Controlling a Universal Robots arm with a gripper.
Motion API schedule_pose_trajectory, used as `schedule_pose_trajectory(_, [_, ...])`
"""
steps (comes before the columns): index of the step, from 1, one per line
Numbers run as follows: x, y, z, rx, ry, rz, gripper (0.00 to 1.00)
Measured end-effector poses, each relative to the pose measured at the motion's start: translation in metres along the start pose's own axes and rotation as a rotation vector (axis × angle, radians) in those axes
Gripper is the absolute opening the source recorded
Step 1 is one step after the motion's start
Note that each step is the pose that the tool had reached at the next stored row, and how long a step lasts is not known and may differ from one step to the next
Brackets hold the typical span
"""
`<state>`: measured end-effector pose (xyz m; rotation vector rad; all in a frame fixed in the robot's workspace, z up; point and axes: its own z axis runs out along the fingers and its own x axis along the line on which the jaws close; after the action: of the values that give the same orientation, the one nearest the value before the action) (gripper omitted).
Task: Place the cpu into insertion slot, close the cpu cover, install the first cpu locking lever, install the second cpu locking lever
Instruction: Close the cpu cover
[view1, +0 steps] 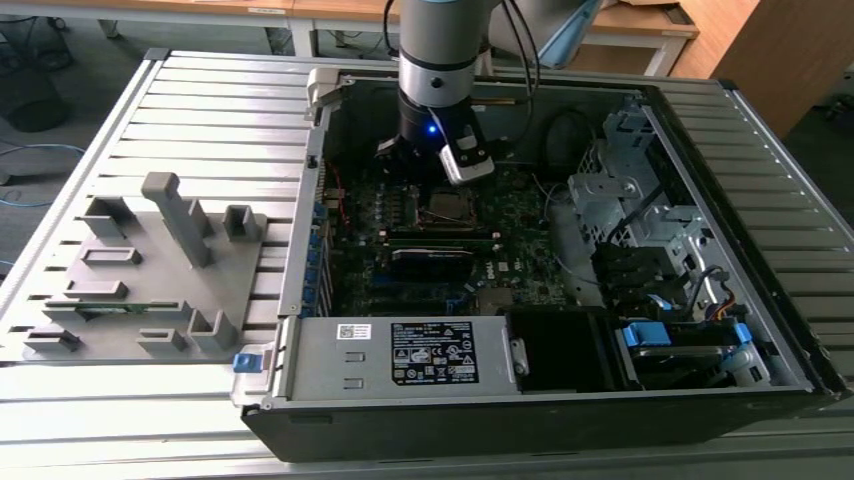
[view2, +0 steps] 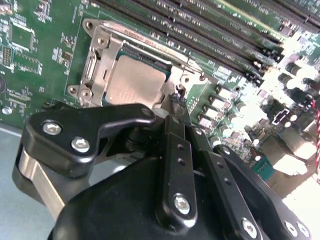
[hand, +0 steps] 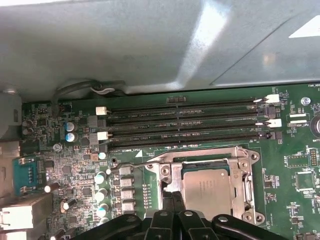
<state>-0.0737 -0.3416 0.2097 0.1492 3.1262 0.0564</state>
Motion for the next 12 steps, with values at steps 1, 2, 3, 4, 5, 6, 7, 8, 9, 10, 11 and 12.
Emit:
schedule_pose_trajectory(1, [0.0000, 0.0000, 0.0000, -0.0001, -0.0001, 0.000, 0.11])
schedule_pose_trajectory(2, [0.0000, 0.0000, 0.0000, 0.0000, -0.0001, 0.000, 0.11])
schedule_pose_trajectory(3, [-0.0004, 0.0000, -0.0001, 0.0002, 0.0002, 0.000, 0.11])
schedule_pose_trajectory(4, [-0.0012, 0.0001, -0.0001, 0.0003, 0.0002, 0.000, 0.11])
schedule_pose_trajectory(5, [-0.0027, 0.0002, 0.0000, 0.0004, 0.0003, 0.000, 0.11])
schedule_pose_trajectory(6, [-0.0046, 0.0004, 0.0001, 0.0003, 0.0002, 0.000, 0.11])
schedule_pose_trajectory(7, [-0.0068, 0.0006, 0.0002, 0.0002, 0.0001, 0.000, 0.11])
schedule_pose_trajectory(8, [-0.0094, 0.0009, 0.0003, 0.0002, 0.0002, 0.000, 0.11])
schedule_pose_trajectory(9, [-0.0122, 0.0011, 0.0004, 0.0002, 0.0001, 0.000, 0.11])
schedule_pose_trajectory(10, [-0.0151, 0.0014, 0.0004, 0.0002, 0.0001, 0.000, 0.11])
schedule_pose_trajectory(11, [-0.0181, 0.0017, 0.0005, 0.0002, 0.0001, 0.000, 0.11])
schedule_pose_trajectory(12, [-0.0209, 0.0020, 0.0006, 0.0002, 0.0001, 0.000, 0.11])
